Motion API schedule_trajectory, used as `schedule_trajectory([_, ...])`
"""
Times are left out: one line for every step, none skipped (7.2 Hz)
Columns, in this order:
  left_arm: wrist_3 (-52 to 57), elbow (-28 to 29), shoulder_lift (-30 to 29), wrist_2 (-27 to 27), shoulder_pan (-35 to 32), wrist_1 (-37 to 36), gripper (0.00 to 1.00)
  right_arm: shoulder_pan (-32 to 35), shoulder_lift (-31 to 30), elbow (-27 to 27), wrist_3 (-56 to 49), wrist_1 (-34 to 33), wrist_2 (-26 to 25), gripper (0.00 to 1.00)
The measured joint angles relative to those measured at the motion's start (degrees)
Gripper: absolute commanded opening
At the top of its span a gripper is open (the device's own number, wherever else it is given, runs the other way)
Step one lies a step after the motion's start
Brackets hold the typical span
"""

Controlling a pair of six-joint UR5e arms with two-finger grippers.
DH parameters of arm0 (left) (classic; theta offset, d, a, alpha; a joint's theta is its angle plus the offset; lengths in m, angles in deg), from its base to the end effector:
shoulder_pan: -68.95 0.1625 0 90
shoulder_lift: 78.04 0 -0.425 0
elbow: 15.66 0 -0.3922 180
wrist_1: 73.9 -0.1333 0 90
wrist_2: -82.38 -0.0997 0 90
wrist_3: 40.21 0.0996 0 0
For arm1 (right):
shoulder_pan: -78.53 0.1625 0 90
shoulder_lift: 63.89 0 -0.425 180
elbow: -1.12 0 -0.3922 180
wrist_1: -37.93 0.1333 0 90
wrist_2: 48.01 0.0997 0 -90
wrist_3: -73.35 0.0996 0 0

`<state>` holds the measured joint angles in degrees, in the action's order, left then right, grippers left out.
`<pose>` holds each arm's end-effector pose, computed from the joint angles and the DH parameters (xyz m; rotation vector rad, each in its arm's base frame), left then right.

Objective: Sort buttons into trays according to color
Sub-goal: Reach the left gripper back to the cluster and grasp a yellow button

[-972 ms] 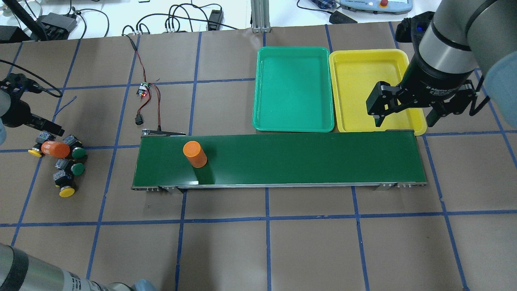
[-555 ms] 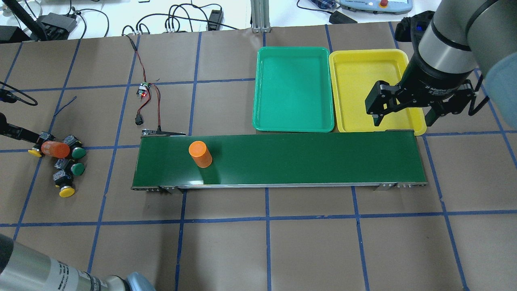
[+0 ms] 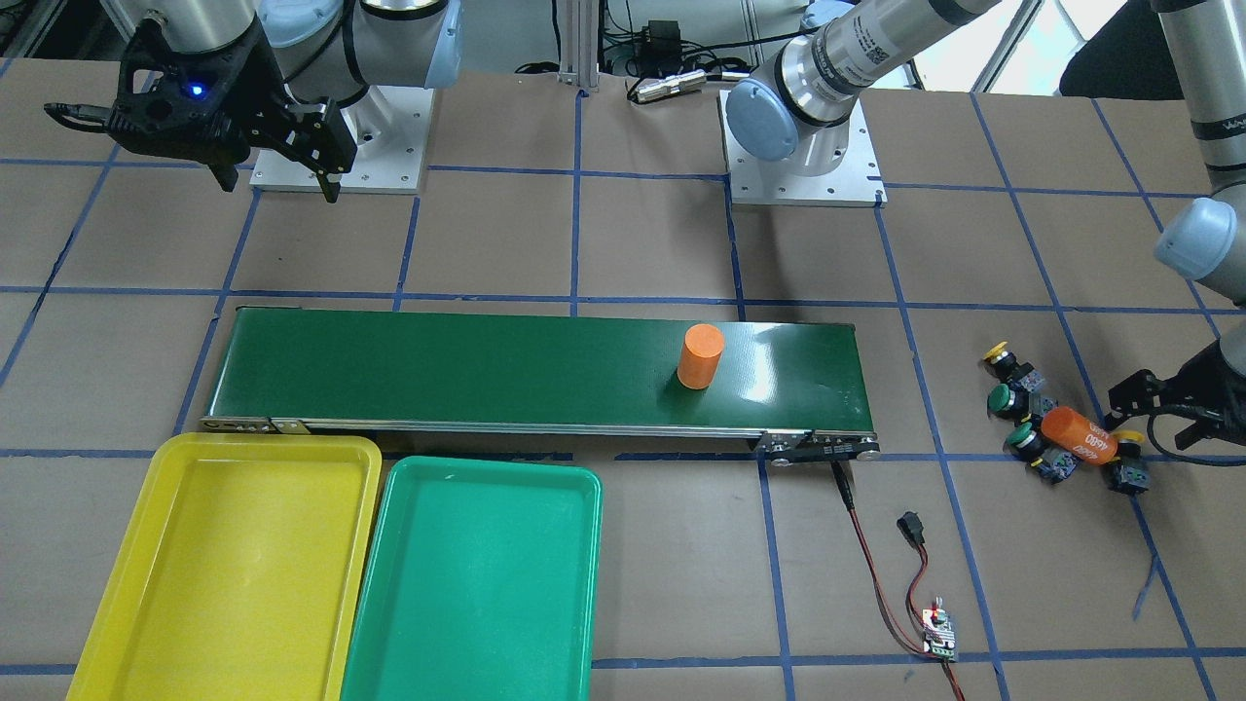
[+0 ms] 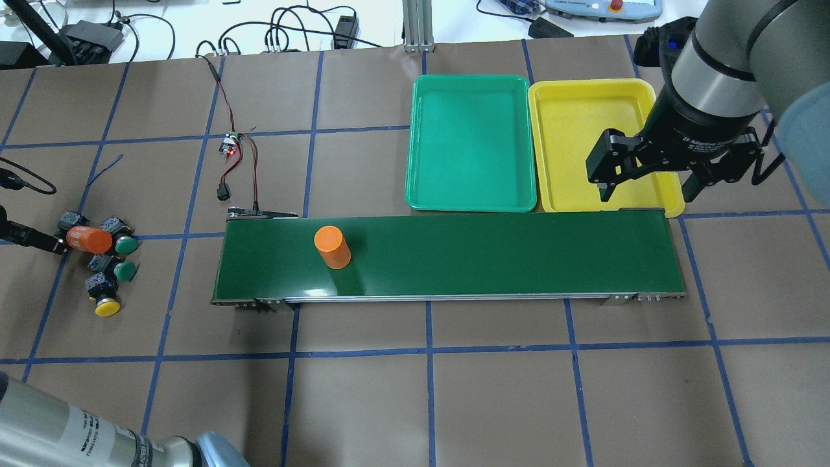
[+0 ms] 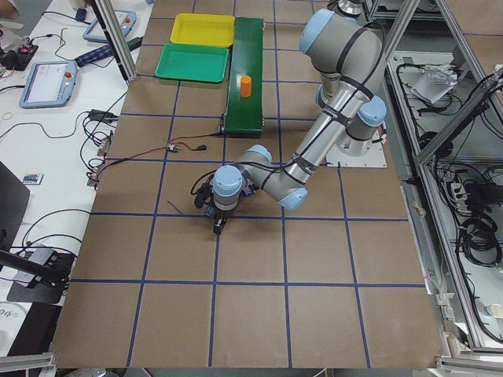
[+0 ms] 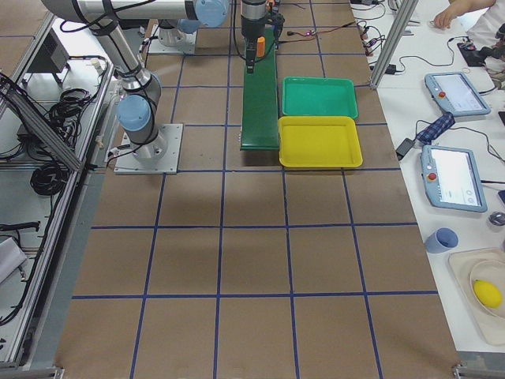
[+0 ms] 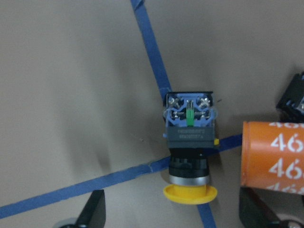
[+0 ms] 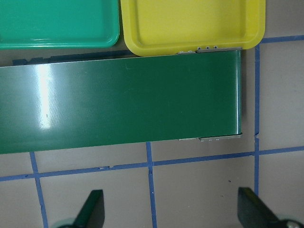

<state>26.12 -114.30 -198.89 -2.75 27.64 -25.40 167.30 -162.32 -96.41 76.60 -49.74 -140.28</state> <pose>0.3749 -0.5182 0.1823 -0.4810 -3.0850 0.1414 0.1202 -0.4297 0.4871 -0.1204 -3.0990 -0.0376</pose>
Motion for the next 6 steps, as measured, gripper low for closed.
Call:
schedule_trajectory([0.22, -0.22, -0.55, 0.03, 0.04, -0.04, 0.39, 0.0, -0.01, 0.01, 0.0, 0.05, -0.11, 1.0])
schedule_trajectory([0.37, -0.32, -0.75, -0.02, -0.09, -0.06, 0.1, 0.0, -0.01, 0.0, 0.0, 0.24, -0.26, 1.0])
schedule_trajectory([0.43, -0.28, -0.72, -0.08, -0.27, -0.09, 0.01, 0.0, -0.01, -0.01, 0.0, 0.34, -0.35, 1.0])
schedule_trajectory([0.39, -0.26, -0.61, -0.11, -0.38, -0.11, 0.0, 0.0, -0.01, -0.02, 0.0, 0.4, -0.41, 1.0])
schedule_trajectory([0.27, -0.19, -0.28, -0.12, -0.41, -0.05, 0.0, 0.0, -0.01, -0.15, 0.0, 0.47, -0.42, 1.0])
schedule_trajectory([0.21, 0.11, 0.4, -0.12, -0.49, 0.1, 0.0, 0.0, -0.04, -0.59, 0.0, 0.52, -0.37, 1.0])
